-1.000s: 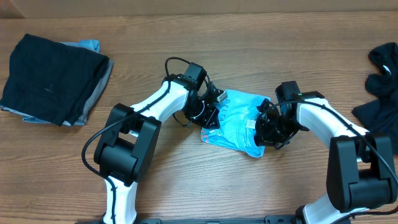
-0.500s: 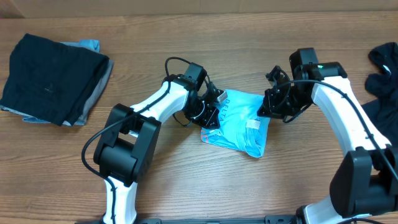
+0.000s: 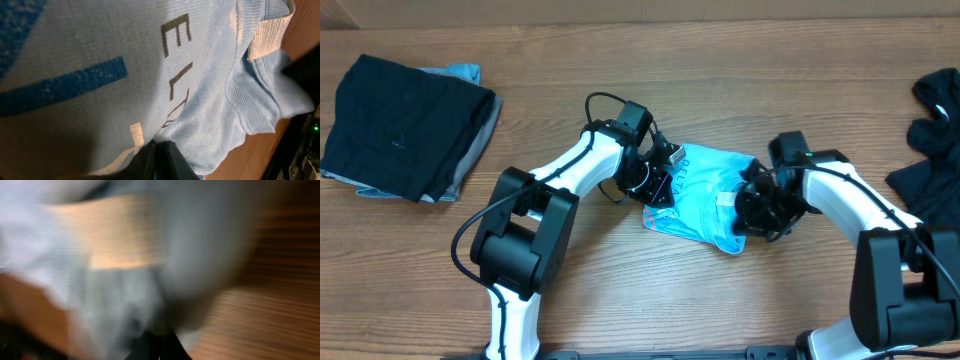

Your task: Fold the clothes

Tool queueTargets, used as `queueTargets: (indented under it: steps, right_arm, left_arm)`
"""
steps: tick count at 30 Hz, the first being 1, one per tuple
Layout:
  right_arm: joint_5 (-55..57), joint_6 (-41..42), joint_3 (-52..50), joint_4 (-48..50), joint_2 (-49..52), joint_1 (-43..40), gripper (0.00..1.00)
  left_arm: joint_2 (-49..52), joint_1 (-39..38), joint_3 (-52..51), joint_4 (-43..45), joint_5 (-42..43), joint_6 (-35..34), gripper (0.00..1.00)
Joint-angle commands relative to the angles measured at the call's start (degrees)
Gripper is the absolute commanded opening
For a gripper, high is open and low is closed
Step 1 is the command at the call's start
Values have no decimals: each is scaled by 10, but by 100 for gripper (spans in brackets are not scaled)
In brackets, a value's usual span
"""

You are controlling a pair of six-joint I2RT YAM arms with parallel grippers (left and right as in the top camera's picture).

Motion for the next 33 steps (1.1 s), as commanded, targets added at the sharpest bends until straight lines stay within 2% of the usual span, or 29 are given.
queueTargets:
  steps: [1,6,8,13,17,21,25,27,30,33]
  right_arm:
    - [70,51,-35,38,-5,-22,4]
    - [75,45,-39,77,-7,-26,4]
    - [68,44,12,22,-17,-33,4]
    - [-111,-71,150,-101,-53,-29,4]
    - [-116,-104,136,-91,-50,7,4]
    - [-116,-102,60,-24,-48,33,4]
    - [-109,-85,-53,95,-48,37,4]
    - [-38,-30,-102,149,-48,35,4]
    - [24,82,-116,166,-48,19,4]
    - [22,97,-116,172,-48,11,4]
  left_arm:
    - [9,-1,-15,0,-56,-1,11]
    - [9,-1,-10,-2,-56,-1,4]
    - [9,-1,3,-14,-56,-1,4]
    - [9,-1,10,-18,-56,-1,5]
    - [9,-1,10,-18,-56,-1,6]
    - [9,-1,10,-20,-56,-1,7]
    - [9,-1,10,-23,-63,-1,8]
    - [9,-1,10,-23,-68,-1,8]
    - [9,-1,10,-23,-69,-1,7]
    - [7,-1,14,-23,-67,-2,4]
